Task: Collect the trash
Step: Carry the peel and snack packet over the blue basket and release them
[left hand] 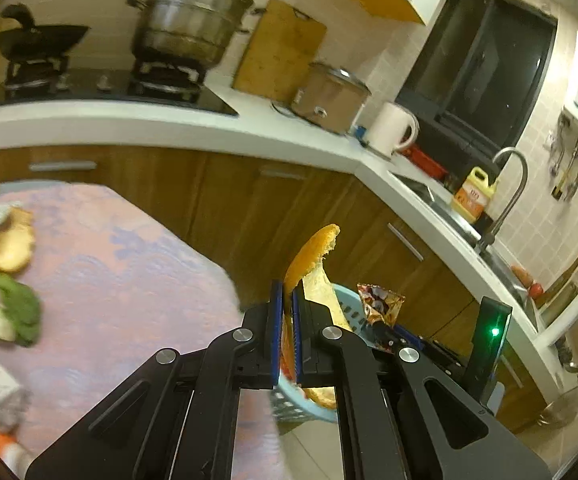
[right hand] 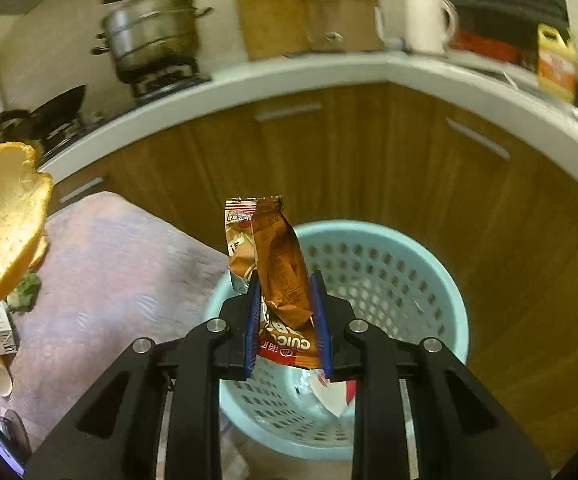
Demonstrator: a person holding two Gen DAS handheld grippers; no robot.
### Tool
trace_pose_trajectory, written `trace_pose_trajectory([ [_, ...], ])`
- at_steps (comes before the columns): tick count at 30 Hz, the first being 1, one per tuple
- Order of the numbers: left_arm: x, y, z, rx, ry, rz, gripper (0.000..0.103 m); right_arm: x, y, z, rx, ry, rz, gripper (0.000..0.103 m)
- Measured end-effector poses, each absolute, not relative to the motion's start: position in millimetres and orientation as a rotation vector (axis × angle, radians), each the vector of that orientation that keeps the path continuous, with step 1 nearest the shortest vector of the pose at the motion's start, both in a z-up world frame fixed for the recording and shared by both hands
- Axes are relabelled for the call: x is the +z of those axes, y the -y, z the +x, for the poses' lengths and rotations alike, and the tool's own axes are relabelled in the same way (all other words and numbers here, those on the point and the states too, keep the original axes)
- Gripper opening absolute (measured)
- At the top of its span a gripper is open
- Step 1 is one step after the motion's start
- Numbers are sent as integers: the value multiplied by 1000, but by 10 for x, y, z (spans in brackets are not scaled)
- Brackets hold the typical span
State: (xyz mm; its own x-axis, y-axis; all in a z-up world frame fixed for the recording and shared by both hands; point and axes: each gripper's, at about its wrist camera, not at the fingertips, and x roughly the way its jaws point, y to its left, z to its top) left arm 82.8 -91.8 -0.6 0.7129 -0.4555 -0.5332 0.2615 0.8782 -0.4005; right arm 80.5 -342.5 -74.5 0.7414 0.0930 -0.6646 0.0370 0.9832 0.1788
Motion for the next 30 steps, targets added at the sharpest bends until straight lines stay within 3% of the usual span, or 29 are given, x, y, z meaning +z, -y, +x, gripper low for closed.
trace_pose_trajectory([
  [13,-575,1695,1189,-435,-759,-257,3,-1194,3845,889,-10,-850,280,25],
  [16,-613,1790,1219,-458,-762,-236,4,-1238,3909,896,-19,-874,305,37],
  [17,-627,1829,1215,-455,-762,-219,9,-1246,3934,901,-14,-879,317,49],
  [18,-639,1865,1213,-458,-762,-209,19,-1251,3965,898,-12,-877,335,55],
  [21,-626,1926,1133,-476,-736,-173,39,-1240,3986,877,-32,-874,336,56],
  [30,-445,1896,979,-509,-692,-147,41,-1098,3885,847,-21,-845,322,56],
])
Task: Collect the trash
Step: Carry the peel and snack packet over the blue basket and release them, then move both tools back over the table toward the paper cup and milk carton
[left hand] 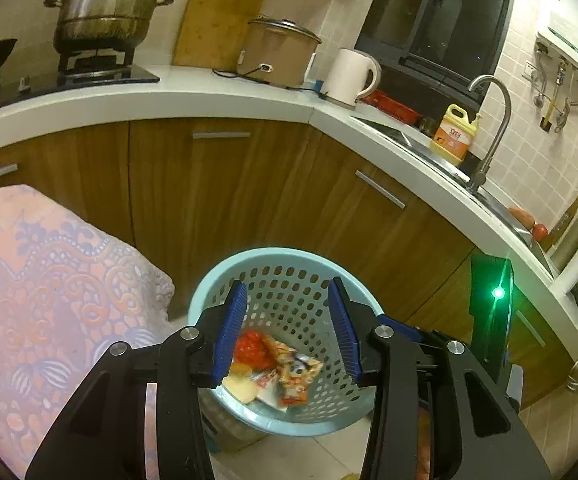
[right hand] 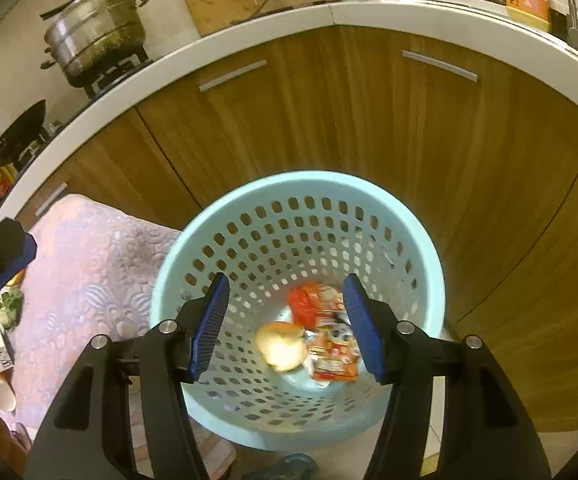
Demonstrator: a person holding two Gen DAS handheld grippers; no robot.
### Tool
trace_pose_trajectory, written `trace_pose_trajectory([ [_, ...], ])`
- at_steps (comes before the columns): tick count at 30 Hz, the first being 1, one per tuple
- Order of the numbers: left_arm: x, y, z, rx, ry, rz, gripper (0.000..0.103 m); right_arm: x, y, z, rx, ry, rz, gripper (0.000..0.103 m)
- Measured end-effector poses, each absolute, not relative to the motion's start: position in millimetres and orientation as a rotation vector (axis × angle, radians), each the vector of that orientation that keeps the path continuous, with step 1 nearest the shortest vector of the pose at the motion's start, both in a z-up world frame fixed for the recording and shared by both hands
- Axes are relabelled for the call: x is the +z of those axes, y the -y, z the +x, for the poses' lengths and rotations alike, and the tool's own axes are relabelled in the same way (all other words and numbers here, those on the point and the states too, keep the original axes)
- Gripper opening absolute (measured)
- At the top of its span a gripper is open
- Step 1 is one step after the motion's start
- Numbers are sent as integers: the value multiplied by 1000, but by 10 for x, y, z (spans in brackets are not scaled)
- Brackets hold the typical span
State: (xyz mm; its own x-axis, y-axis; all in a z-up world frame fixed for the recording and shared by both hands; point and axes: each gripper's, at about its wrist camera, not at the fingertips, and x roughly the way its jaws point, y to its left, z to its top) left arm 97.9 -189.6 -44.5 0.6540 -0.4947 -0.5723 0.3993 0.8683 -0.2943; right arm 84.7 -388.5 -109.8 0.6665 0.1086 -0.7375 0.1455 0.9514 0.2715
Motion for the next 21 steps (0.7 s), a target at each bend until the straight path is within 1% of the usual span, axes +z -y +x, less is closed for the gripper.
trace_pose_trajectory([
  [3,-365,1826,903,-511,-677,-152,41,-1021,3831,841,-16,-829,314,56],
  [7,-184,1662,769,-526,-653,-173,44,-879,3674,839,27,-793,305,56],
  [12,165,1347,564,-494,-571,-172,63,-640,3232,866,122,-745,239,56],
  [15,339,1119,455,-452,-519,-165,68,-477,2881,881,194,-711,186,56],
  [19,508,778,359,-395,-481,-179,70,-328,2431,884,283,-676,113,56],
  [21,591,585,310,-367,-467,-186,74,-268,2175,883,327,-660,69,56],
])
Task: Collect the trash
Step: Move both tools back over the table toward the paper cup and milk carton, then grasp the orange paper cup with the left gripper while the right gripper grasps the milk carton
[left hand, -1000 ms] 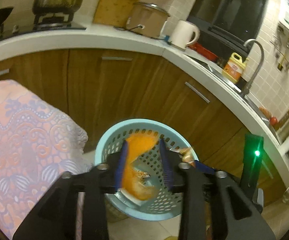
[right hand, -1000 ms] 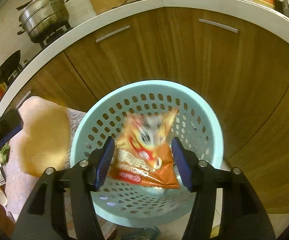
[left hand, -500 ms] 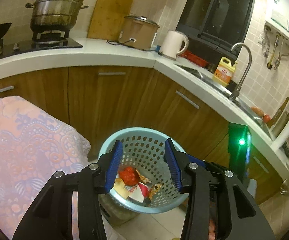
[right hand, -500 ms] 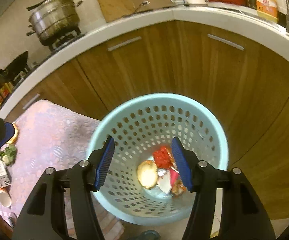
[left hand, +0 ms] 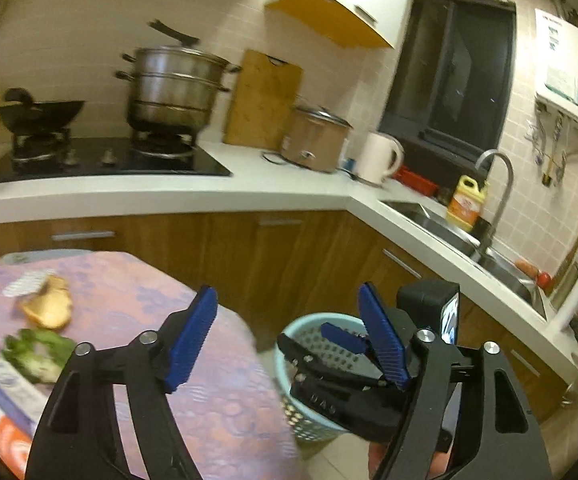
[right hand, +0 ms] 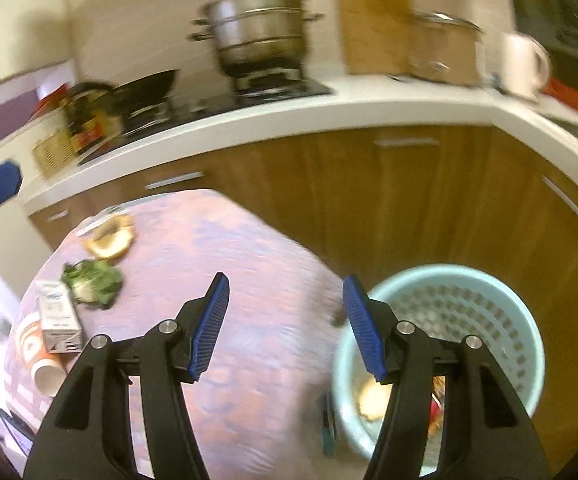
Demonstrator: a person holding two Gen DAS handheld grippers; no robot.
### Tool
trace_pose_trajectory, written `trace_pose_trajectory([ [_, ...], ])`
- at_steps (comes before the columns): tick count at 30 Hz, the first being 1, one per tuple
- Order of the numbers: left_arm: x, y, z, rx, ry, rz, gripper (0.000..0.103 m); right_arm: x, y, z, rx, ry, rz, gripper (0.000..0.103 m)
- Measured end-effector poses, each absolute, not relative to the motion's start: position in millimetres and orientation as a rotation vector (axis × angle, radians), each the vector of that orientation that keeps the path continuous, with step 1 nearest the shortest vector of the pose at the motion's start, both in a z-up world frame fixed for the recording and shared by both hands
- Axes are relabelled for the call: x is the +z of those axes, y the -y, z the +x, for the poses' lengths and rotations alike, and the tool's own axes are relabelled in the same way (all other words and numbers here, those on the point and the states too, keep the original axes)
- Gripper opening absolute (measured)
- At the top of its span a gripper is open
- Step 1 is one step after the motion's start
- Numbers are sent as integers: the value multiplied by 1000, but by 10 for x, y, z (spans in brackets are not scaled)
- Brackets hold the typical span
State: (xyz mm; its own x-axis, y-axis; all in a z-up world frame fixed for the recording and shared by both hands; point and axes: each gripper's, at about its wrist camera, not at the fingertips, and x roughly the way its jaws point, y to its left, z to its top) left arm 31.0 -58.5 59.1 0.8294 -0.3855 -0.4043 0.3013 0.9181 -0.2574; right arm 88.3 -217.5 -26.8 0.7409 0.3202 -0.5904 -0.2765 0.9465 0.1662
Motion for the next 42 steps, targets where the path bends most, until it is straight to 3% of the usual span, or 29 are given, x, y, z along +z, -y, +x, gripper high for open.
trace_pose_trajectory([
  [8,765,-356,159,-240,-434,-167,82,-173,1267,925,498,-634,-73,56],
  [14,670,-1098,58,-118,-451,-194,82,-228,729,955,652,-639,-92,56],
  [23,-33,-1996,-189,-70,-615,-268,82,-348,240,739,936,-695,-148,55],
  [31,-582,-2207,-342,-127,-706,-342,79,-526,-76,654,1019,-789,-179,55],
  [37,-838,-2172,-283,-164,-771,-369,68,-644,-209,671,1040,-832,-193,58],
  [41,-949,-2147,-282,-261,-799,-429,52,-737,-284,718,1059,-871,-188,63],
  [42,-970,-2150,-286,-298,-794,-458,44,-755,-302,733,1060,-880,-187,64],
])
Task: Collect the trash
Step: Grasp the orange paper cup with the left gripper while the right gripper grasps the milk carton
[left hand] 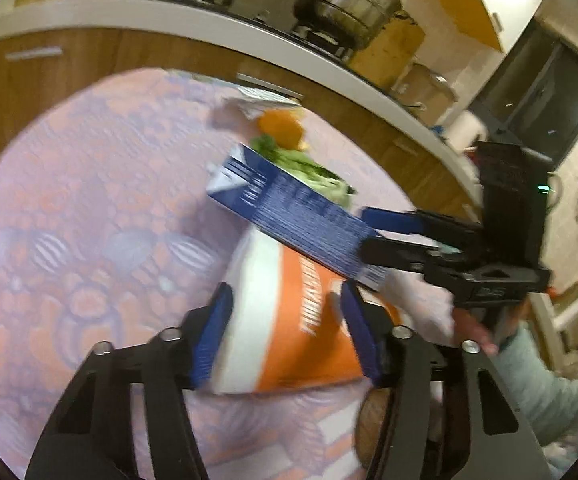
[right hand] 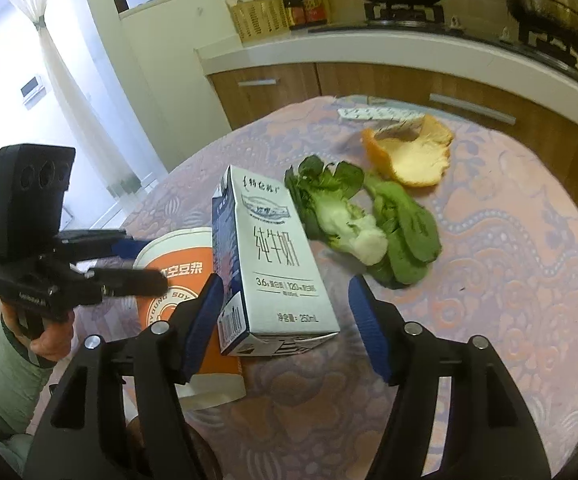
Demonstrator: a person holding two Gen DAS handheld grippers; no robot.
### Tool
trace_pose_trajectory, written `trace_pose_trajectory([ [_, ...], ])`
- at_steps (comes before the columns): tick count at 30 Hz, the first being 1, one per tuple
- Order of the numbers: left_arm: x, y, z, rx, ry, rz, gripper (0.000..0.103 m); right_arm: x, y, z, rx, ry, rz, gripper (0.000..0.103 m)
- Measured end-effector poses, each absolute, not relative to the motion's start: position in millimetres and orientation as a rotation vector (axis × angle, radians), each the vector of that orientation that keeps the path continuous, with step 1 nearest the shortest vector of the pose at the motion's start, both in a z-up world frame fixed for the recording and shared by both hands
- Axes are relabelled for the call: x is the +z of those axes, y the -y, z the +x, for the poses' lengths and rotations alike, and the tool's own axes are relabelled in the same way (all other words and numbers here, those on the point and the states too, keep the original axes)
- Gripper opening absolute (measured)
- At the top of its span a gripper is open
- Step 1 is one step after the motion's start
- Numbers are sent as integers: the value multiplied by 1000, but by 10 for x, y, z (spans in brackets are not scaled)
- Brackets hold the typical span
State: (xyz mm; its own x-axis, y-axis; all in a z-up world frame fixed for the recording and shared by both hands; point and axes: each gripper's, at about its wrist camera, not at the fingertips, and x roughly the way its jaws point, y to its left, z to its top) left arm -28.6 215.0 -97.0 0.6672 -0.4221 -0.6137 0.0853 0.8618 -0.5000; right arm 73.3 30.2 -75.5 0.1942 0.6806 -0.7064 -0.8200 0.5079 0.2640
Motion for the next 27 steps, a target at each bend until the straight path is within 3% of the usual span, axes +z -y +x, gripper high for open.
trace_pose_trajectory([
  [8,-1017,-2174,-345,-413,-756,-577,20,-870,-420,839,1097,-960,-140,65],
  [19,-840,-2061,-404,-437,-700,-536,12,-575,-285,656,1089,-775,-209,59],
  [20,-813,-2077,-419,-437,-687,-534,10,-525,-255,650,1107,-769,-204,15],
  [21,-765,-2113,-454,-445,-658,-541,7,-497,-243,661,1104,-774,-206,1],
  [27,-673,-2352,-431,-351,-656,-499,8,-541,-85,812,991,-806,-213,1],
])
